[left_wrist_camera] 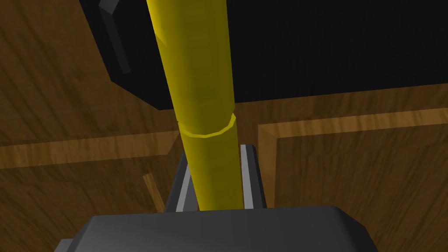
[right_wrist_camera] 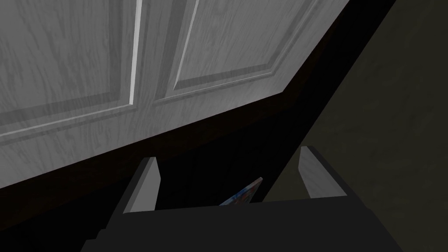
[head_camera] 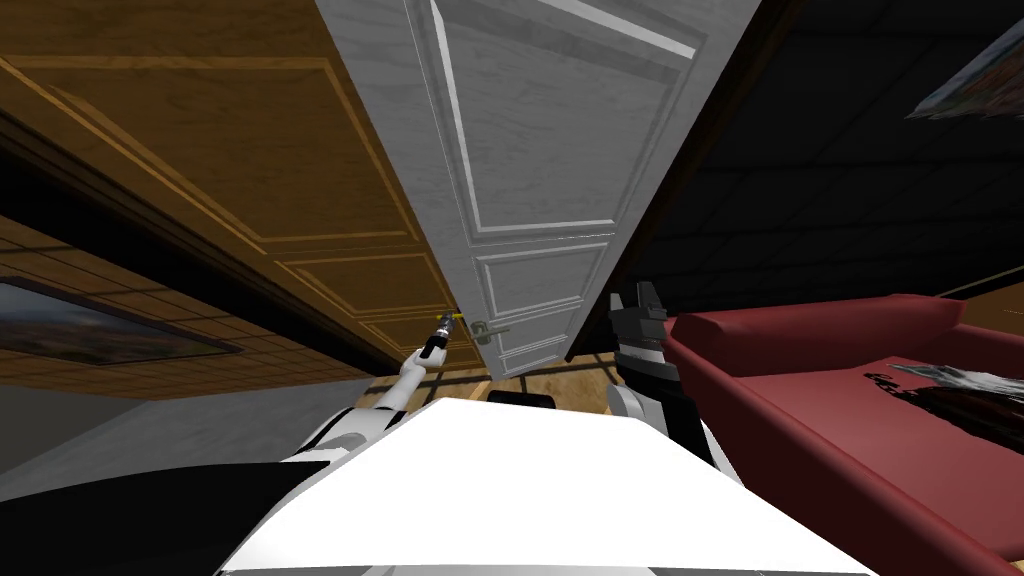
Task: Pull the door open
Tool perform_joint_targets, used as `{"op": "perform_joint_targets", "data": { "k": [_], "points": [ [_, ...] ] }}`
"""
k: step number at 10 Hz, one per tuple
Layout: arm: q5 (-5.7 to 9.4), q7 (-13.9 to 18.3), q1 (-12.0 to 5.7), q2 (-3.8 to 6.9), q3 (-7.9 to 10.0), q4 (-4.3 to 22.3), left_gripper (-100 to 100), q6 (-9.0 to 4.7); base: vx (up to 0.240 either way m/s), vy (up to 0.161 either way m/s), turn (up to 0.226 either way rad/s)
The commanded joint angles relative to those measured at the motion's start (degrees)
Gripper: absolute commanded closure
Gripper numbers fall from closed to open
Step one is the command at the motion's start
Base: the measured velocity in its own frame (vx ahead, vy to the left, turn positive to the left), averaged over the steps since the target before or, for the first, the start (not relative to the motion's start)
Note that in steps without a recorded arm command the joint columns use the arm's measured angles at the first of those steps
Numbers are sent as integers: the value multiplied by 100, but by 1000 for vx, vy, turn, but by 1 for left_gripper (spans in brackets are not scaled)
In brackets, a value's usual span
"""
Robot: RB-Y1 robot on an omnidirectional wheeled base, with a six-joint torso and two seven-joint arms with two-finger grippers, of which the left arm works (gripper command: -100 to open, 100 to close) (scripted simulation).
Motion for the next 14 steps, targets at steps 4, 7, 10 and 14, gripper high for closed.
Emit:
{"op": "perform_joint_targets", "data": {
  "k": [4, 7, 10, 14],
  "points": [
    [-2, -5, 1, 7, 3, -2, 100, 0, -10, 8, -11],
    [-7, 104, 145, 182, -34, -20, 100, -24, -144, 46, -19],
    [-42, 276, 239, 282, -224, -147, 100, -88, -211, 46, -70],
    [-122, 576, 312, 332, -648, -432, 100, -214, -200, 96, -132]
  ]
}}
